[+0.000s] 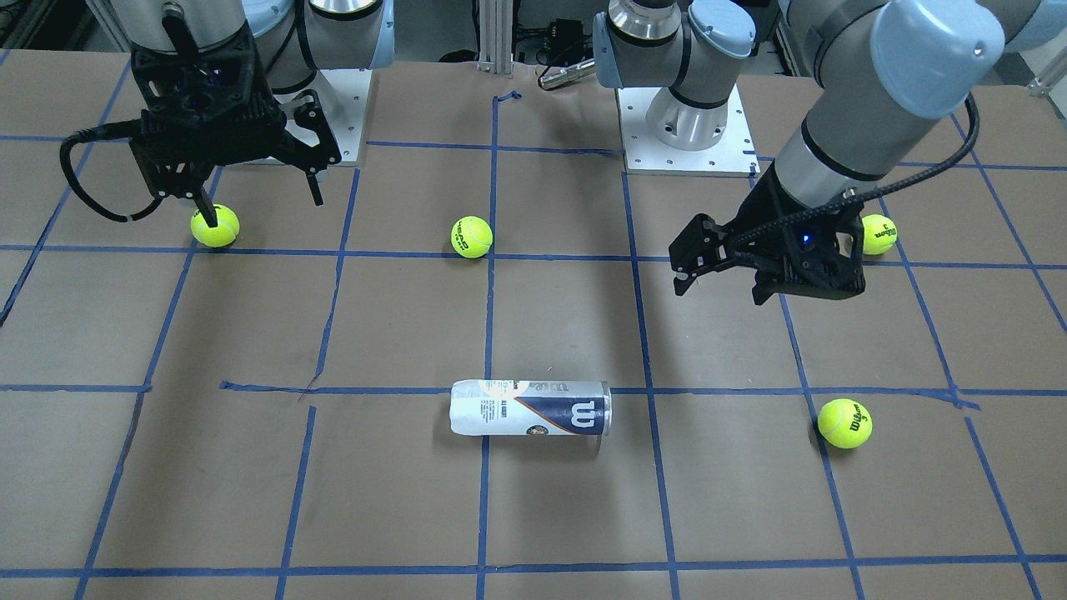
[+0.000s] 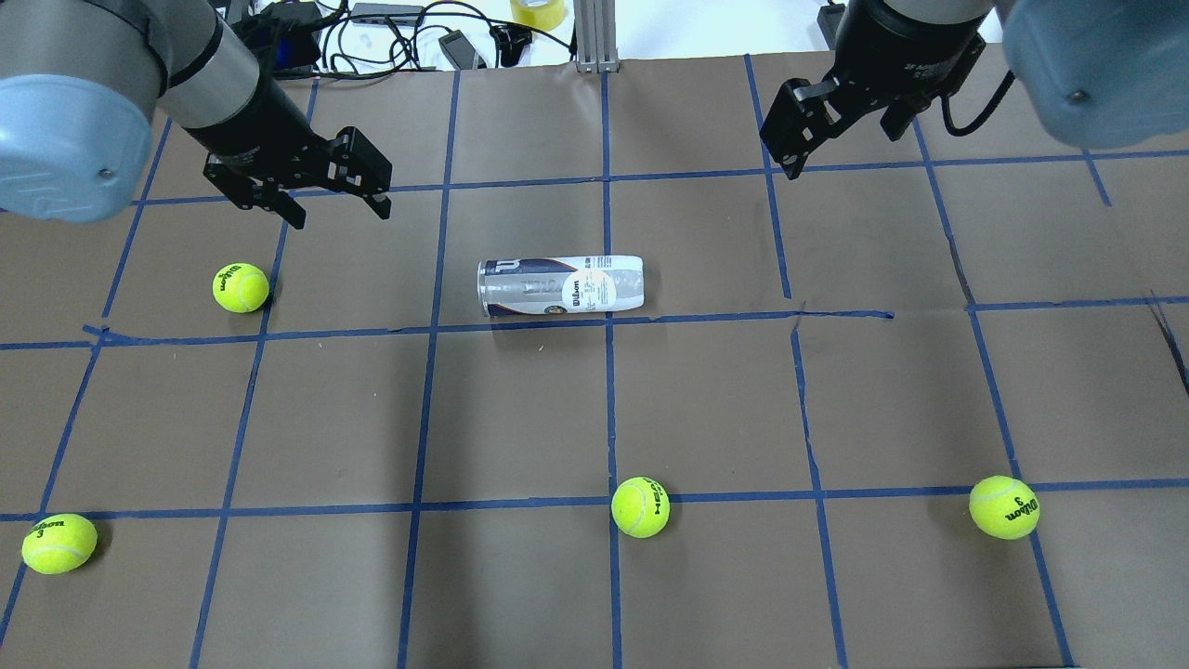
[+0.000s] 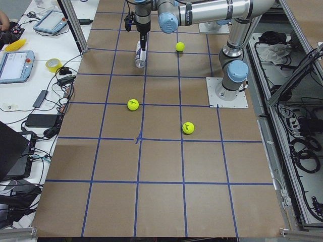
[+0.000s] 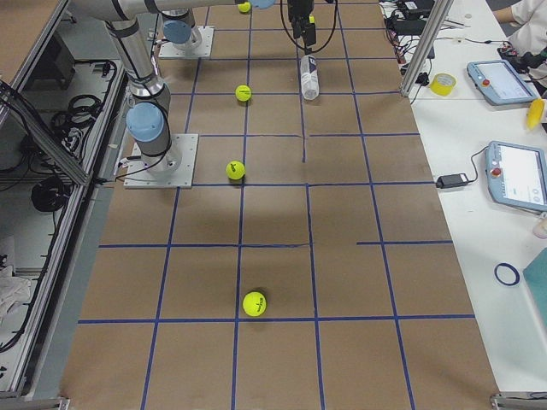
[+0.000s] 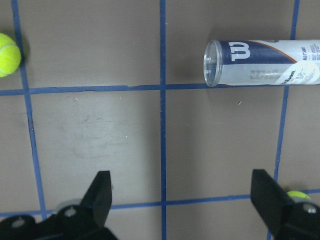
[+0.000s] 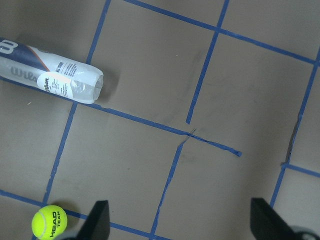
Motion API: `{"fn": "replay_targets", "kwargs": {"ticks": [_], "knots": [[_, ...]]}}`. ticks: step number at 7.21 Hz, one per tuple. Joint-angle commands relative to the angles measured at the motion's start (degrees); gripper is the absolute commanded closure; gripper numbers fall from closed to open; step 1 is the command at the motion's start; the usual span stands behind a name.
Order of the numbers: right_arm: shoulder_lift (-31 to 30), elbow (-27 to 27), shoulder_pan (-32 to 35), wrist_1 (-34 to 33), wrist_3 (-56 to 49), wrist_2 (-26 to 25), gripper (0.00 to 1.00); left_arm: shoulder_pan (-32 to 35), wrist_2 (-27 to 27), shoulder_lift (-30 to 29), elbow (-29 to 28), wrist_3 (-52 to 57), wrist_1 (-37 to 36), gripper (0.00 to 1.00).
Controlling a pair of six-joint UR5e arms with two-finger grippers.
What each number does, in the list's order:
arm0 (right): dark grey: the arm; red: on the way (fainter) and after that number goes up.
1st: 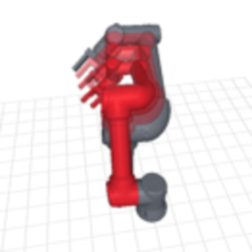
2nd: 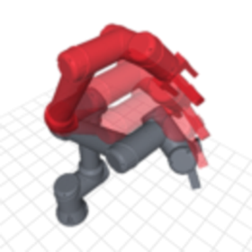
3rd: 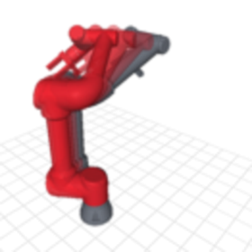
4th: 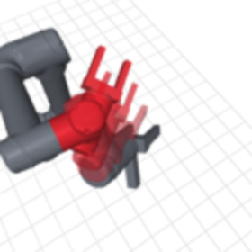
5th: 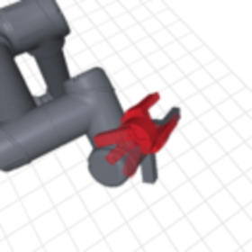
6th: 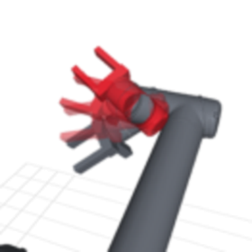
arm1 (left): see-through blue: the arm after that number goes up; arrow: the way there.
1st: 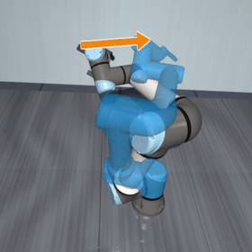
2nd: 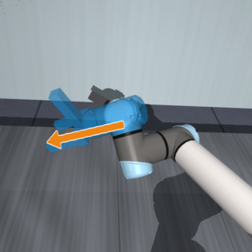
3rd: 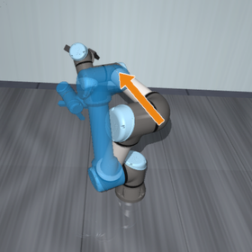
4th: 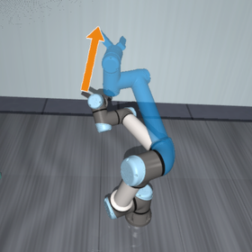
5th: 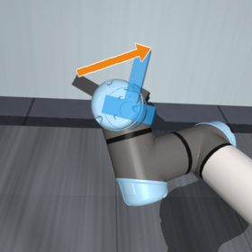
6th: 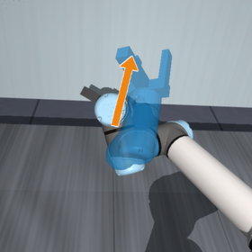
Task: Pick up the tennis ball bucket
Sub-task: 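Reach the left gripper toward the open end of the lying can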
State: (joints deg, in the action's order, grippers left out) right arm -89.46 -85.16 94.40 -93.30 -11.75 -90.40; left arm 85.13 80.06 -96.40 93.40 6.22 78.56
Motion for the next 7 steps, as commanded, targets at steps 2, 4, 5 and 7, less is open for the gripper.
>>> {"fn": "replay_targets", "kwargs": {"ticks": [2,4,5,7], "knots": [[-0.6,0.0,-0.8,1.1,10.6,0.2,0.0,-0.1,-7.3,-6.1,3.7,0.4,-11.3,0.0],[-1.4,-0.2,-1.1,4.9,11.3,-2.8,0.0,-0.1,-9.1,-10.4,4.8,0.0,-15.0,0.0],[-1.4,-0.5,-1.9,6.3,15.5,-3.7,0.0,-0.1,-10.7,-12.3,4.8,-0.8,-15.4,0.0],[-1.6,-0.5,-2.2,7.5,20.2,-3.6,0.0,-0.1,-14.6,-15.5,4.6,-1.1,-17.7,0.0]]}}
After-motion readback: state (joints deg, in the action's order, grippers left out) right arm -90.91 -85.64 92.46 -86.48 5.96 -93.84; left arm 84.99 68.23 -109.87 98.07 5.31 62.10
